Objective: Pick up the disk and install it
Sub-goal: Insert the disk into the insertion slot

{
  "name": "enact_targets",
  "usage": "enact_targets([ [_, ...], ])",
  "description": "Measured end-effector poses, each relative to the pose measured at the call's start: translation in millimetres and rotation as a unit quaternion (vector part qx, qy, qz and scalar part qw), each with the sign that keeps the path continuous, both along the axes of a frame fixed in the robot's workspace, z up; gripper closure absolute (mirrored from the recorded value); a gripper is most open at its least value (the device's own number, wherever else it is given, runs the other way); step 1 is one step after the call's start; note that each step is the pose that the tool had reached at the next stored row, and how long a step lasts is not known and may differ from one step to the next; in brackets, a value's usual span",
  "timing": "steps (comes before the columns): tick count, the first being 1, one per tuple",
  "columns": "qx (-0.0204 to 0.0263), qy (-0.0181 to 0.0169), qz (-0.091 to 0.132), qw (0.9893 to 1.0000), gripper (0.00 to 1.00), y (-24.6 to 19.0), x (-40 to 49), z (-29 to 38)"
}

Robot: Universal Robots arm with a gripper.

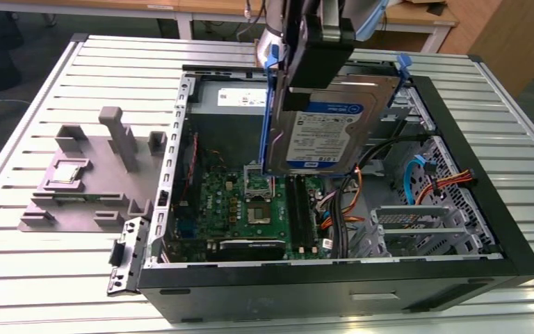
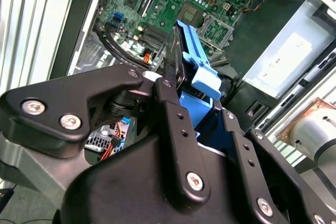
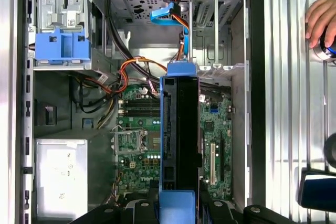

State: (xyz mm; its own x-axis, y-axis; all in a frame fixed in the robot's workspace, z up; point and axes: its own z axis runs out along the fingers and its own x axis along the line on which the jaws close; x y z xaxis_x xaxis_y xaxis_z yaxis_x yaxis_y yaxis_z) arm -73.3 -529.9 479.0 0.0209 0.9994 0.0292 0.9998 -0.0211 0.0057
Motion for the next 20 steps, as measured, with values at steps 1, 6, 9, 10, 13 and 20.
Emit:
enact_targets([
  [1, 0.0000, 0.0000, 0.000, 1.0000, 0.64, 0.0, 1.4, 0.0],
  [6, 0.0000, 0.0000, 0.000, 1.0000, 0.64, 0.0, 6.6, 0.0],
  [9, 0.0000, 0.0000, 0.000, 1.0000, 0.64, 0.0, 9.1, 0.0],
  [10, 0.0000, 0.0000, 0.000, 1.0000, 0.64, 0.0, 9.9, 0.0],
  [13, 0.0000, 0.0000, 0.000, 1.0000, 0.64, 0.0, 11.9, -0.1],
  [20, 0.0001, 0.0000, 0.000, 1.0000, 0.64, 0.0, 17.5, -0.3],
])
